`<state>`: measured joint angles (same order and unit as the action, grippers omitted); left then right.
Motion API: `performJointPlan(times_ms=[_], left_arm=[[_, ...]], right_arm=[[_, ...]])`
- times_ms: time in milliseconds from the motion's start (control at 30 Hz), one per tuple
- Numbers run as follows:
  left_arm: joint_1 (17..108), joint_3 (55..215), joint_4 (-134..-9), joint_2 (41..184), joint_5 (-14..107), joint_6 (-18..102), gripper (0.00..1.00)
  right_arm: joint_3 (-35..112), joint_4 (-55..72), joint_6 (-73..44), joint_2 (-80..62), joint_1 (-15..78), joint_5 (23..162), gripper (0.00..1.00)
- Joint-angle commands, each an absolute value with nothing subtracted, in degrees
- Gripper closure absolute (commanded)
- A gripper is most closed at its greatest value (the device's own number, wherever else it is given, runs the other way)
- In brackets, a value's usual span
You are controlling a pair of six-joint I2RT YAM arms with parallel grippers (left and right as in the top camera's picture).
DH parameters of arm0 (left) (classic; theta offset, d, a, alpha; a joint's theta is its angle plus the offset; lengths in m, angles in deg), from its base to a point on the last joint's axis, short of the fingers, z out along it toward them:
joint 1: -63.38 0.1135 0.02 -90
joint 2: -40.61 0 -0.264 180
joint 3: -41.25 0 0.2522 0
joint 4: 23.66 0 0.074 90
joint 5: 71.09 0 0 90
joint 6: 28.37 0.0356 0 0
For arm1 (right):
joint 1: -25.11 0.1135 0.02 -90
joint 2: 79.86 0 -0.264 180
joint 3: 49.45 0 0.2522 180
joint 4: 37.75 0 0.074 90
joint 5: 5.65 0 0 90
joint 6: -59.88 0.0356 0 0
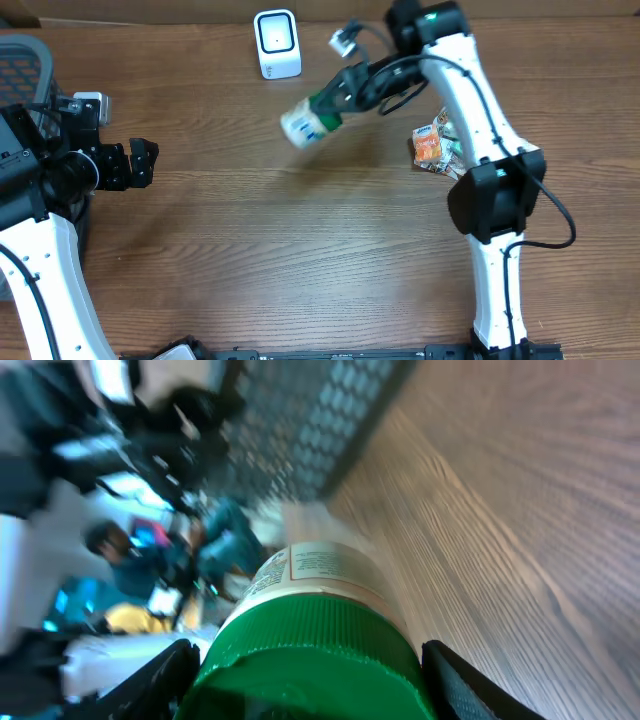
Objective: Scan the item barcode
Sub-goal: 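Tilt the jar and hold its side toward the scanner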
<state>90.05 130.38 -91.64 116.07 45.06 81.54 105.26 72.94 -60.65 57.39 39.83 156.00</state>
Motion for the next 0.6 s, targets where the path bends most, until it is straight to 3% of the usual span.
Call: performJointPlan(times_ms=[0, 567], left_arm=[[90.4, 130.5, -91.6, 116.3, 45.3, 82.0, 0.00], [90.4, 130.5, -91.6, 116.3, 45.3, 82.0, 0.00]], right_arm=[[107.7, 73.1, -60.1, 52.8, 38.4, 165.2, 0.46], [107.7, 73.0, -58.6, 41.4, 37.9, 162.8, 0.46]])
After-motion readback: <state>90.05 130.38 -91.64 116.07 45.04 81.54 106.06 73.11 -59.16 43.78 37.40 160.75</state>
